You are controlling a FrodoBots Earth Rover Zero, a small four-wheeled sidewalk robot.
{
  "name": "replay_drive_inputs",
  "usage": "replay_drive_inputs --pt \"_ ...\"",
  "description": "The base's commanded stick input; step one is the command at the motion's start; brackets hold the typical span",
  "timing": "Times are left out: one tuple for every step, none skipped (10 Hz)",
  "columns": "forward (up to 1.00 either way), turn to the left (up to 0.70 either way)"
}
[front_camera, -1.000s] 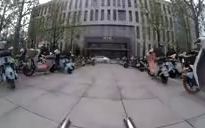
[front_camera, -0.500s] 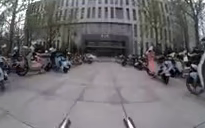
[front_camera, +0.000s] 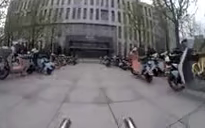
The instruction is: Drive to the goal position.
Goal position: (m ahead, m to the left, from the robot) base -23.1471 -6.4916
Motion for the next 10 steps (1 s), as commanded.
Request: replay_drive_inputs --pt "0.00 -1.00" --pt "0.00 -1.00" --pt "0.00 -1.00" --pt "0.00 -1.00" --pt "0.00 -1.00" --pt "0.00 -1.00" --pt "0.00 -1.00" --pt "0.00 -1.00" --pt "0.00 -1.00" --pt "0.00 -1.00"
